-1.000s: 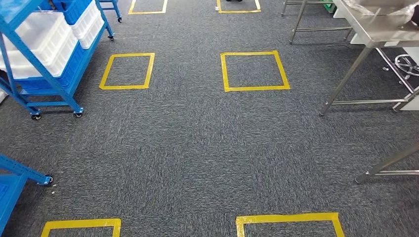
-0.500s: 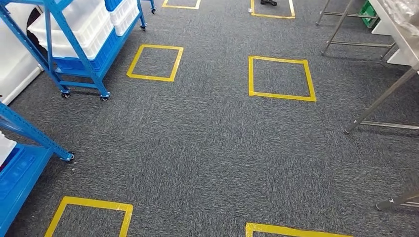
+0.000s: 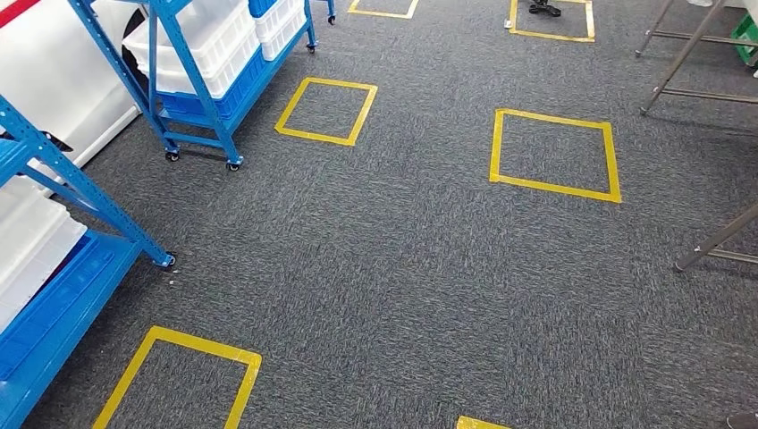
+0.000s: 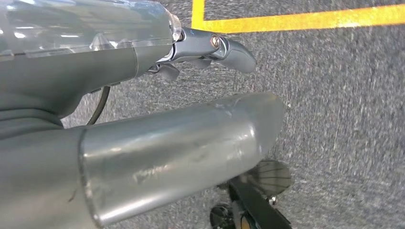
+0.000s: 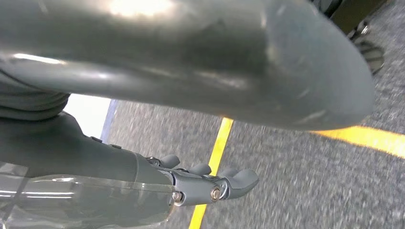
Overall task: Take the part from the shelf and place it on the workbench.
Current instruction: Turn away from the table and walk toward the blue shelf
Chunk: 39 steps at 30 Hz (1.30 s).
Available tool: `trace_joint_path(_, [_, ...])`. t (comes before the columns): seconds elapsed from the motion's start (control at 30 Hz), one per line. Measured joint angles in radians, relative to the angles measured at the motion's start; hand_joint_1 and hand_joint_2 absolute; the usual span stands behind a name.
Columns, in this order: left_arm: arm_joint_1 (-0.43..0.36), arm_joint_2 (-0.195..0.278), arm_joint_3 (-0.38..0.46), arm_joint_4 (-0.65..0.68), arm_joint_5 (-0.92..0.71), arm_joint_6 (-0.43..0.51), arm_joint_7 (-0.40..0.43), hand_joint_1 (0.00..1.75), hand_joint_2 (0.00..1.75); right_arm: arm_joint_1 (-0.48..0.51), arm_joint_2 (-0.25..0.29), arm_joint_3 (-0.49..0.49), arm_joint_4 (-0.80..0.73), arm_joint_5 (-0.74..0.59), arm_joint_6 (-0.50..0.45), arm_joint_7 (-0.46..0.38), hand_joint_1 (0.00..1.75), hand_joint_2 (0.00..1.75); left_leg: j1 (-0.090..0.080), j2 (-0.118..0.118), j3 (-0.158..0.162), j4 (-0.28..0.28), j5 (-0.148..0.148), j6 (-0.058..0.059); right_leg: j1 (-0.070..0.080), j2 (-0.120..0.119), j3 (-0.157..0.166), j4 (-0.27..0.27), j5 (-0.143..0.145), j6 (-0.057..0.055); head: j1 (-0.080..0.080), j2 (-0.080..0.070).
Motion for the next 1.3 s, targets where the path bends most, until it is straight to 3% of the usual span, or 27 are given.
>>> trace_joint_path(0.03, [-0.001, 0.0, 0.0, 0.0, 0.0, 0.0, 0.0, 0.0, 0.0, 0.001, 0.0, 0.0, 0.0, 0.0, 0.0, 0.0, 0.0, 0.0, 0.001, 0.003, -0.014, 0.03, -0.014, -0.001, 0.001, -0.005, 0.0, 0.0, 0.0, -0.001, 0.0, 0.0])
trace_joint_path(0.2, [0.0, 0.0, 0.0, 0.0, 0.0, 0.0, 0.0, 0.0, 0.0, 0.002, 0.0, 0.0, 0.0, 0.0, 0.0, 0.0, 0.0, 0.0, 0.002, 0.006, -0.039, 0.087, -0.032, -0.004, 0.002, -0.019, 0.0, 0.0, -0.002, -0.002, 0.0, 0.0])
trace_joint_path(0.33, [0.0, 0.001, 0.0, 0.0, 0.0, 0.0, -0.001, 0.0, 0.0, -0.001, 0.0, 0.0, 0.0, 0.0, 0.001, 0.0, 0.0, 0.0, -0.007, 0.077, 0.106, -0.187, 0.102, 0.016, 0.01, -0.091, 0.017, 0.004, -0.018, 0.015, 0.002, 0.0])
trace_joint_path(0.4, [0.002, 0.001, 0.0, 0.0, 0.0, 0.0, -0.002, 0.0, 0.0, -0.006, 0.0, 0.0, 0.0, 0.0, 0.001, 0.0, 0.0, 0.0, -0.008, 0.062, 0.107, -0.198, 0.104, 0.028, 0.011, -0.106, 0.02, 0.004, -0.023, 0.024, 0.004, 0.0])
trace_joint_path(0.47, [0.004, 0.002, 0.0, 0.0, 0.0, 0.0, -0.002, 0.0, 0.0, -0.008, 0.0, 0.0, 0.0, 0.0, 0.002, 0.0, 0.0, 0.0, -0.003, 0.043, 0.11, -0.209, 0.111, 0.04, 0.007, -0.071, 0.012, 0.03, -0.045, 0.034, 0.007, 0.0])
trace_joint_path(0.53, [0.001, 0.001, 0.0, 0.0, -0.001, 0.0, -0.002, 0.0, 0.0, -0.005, -0.001, 0.0, 0.0, 0.0, 0.003, 0.0, 0.0, 0.0, 0.0, 0.024, 0.11, -0.213, 0.116, 0.049, 0.0, -0.013, -0.037, 0.134, -0.103, 0.042, 0.012, 0.0])
trace_joint_path(0.6, [-0.001, 0.001, 0.0, 0.0, -0.001, 0.0, -0.002, 0.0, 0.0, -0.002, 0.0, 0.0, 0.0, 0.002, 0.004, 0.0, 0.0, 0.0, -0.001, 0.001, 0.107, -0.213, 0.117, 0.052, -0.004, 0.006, -0.106, 0.264, -0.154, 0.047, 0.013, 0.0])
trace_joint_path(0.63, [0.0, 0.001, 0.0, 0.0, -0.001, 0.0, -0.002, 0.0, 0.0, -0.001, 0.0, 0.0, 0.0, 0.003, 0.005, 0.0, 0.0, 0.0, -0.001, -0.011, 0.107, -0.212, 0.117, 0.052, -0.005, 0.007, -0.124, 0.294, -0.153, 0.049, 0.013, 0.0])
trace_joint_path(0.67, [0.001, 0.001, 0.0, 0.0, -0.001, 0.0, -0.002, 0.0, 0.0, -0.001, -0.001, 0.0, 0.0, 0.004, 0.006, 0.0, 0.0, 0.0, 0.0, -0.024, 0.108, -0.21, 0.117, 0.051, -0.007, 0.009, -0.123, 0.281, -0.129, 0.05, 0.013, 0.0])
trace_joint_path(0.7, [0.002, 0.001, 0.0, 0.0, -0.001, 0.0, -0.002, 0.0, 0.0, -0.001, -0.001, 0.0, 0.0, 0.006, 0.006, 0.0, 0.0, 0.0, 0.0, -0.037, 0.109, -0.208, 0.116, 0.049, -0.009, 0.014, -0.103, 0.232, -0.091, 0.05, 0.013, 0.0])
trace_joint_path(0.77, [0.002, 0.001, 0.0, 0.0, -0.001, 0.0, -0.002, 0.0, 0.0, 0.001, -0.001, 0.0, 0.0, 0.007, 0.007, 0.0, 0.0, 0.0, 0.001, -0.062, 0.107, -0.199, 0.112, 0.04, -0.014, 0.052, -0.047, 0.098, -0.021, 0.048, 0.013, 0.0])
trace_joint_path(0.83, [0.001, 0.001, 0.0, 0.0, -0.001, 0.0, -0.002, 0.0, 0.0, 0.001, -0.001, 0.0, 0.0, 0.009, 0.007, 0.0, 0.0, 0.0, 0.001, -0.081, 0.1, -0.192, 0.11, 0.027, -0.015, 0.08, -0.022, 0.034, -0.003, 0.043, 0.013, 0.0])
trace_joint_path(0.9, [0.003, 0.001, 0.001, 0.0, -0.001, 0.0, -0.002, 0.0, 0.0, -0.002, -0.001, 0.0, 0.0, 0.011, 0.007, 0.0, 0.0, 0.0, 0.003, -0.098, 0.093, -0.193, 0.113, 0.013, -0.012, 0.066, -0.022, 0.03, -0.002, 0.031, 0.012, 0.0])
trace_joint_path(0.93, [0.005, 0.001, 0.001, 0.0, -0.001, 0.0, -0.002, 0.0, 0.0, -0.003, 0.0, 0.0, 0.0, 0.012, 0.007, 0.0, 0.0, 0.0, 0.004, -0.091, 0.09, -0.189, 0.11, 0.007, -0.012, 0.055, -0.02, 0.027, 0.001, 0.024, 0.012, 0.0])
trace_joint_path(1.0, [0.005, 0.0, 0.002, 0.0, -0.001, 0.0, -0.002, 0.0, 0.0, -0.002, 0.0, 0.0, 0.0, 0.014, 0.007, 0.0, 0.0, 0.0, 0.004, -0.045, 0.065, -0.134, 0.074, -0.002, -0.012, 0.031, -0.018, 0.02, 0.005, 0.009, 0.006, 0.0])
trace_joint_path(1.07, [0.002, 0.0, 0.002, 0.0, -0.001, 0.0, -0.002, 0.0, 0.0, 0.003, 0.0, -0.001, 0.0, 0.015, 0.007, 0.0, 0.0, 0.0, 0.004, -0.001, 0.009, -0.011, 0.006, -0.007, -0.007, 0.004, -0.019, 0.019, 0.003, 0.001, -0.001, 0.0])
trace_joint_path(1.13, [0.002, 0.0, 0.002, 0.0, -0.001, 0.0, -0.002, 0.0, 0.0, 0.005, 0.0, -0.001, 0.0, 0.016, 0.007, 0.0, 0.0, 0.0, 0.006, 0.009, -0.034, 0.088, -0.028, -0.01, -0.002, -0.023, -0.019, 0.02, 0.001, -0.002, -0.001, 0.0])
trace_joint_path(1.17, [0.004, 0.0, 0.002, 0.0, -0.001, 0.0, -0.002, 0.0, 0.0, 0.005, 0.0, -0.001, 0.0, 0.016, 0.007, 0.0, 0.0, 0.0, 0.006, 0.011, -0.031, 0.088, -0.017, -0.01, 0.0, -0.035, -0.018, 0.02, 0.0, -0.003, -0.001, 0.0])
trace_joint_path(1.2, [0.005, 0.0, 0.002, 0.0, -0.001, 0.0, -0.002, 0.0, 0.0, 0.004, 0.0, -0.001, 0.0, 0.017, 0.007, 0.0, 0.0, 0.0, 0.005, 0.015, -0.008, 0.047, 0.01, -0.007, 0.001, -0.046, -0.016, 0.02, -0.002, -0.003, -0.001, 0.0])
trace_joint_path(1.23, [0.005, 0.001, 0.002, 0.0, -0.001, 0.0, -0.002, 0.0, 0.0, 0.003, 0.0, -0.001, 0.0, 0.017, 0.007, 0.0, 0.0, 0.0, 0.004, 0.029, 0.03, -0.023, 0.045, -0.002, 0.003, -0.057, -0.013, 0.021, -0.004, -0.001, -0.001, 0.0])
trace_joint_path(1.3, [0.002, 0.001, 0.002, 0.0, -0.001, 0.0, -0.002, 0.0, 0.0, 0.002, 0.0, -0.001, 0.0, 0.017, 0.008, 0.0, 0.0, 0.0, -0.007, 0.071, 0.094, -0.149, 0.087, 0.013, 0.007, -0.076, -0.007, 0.022, -0.009, 0.006, -0.001, 0.0])
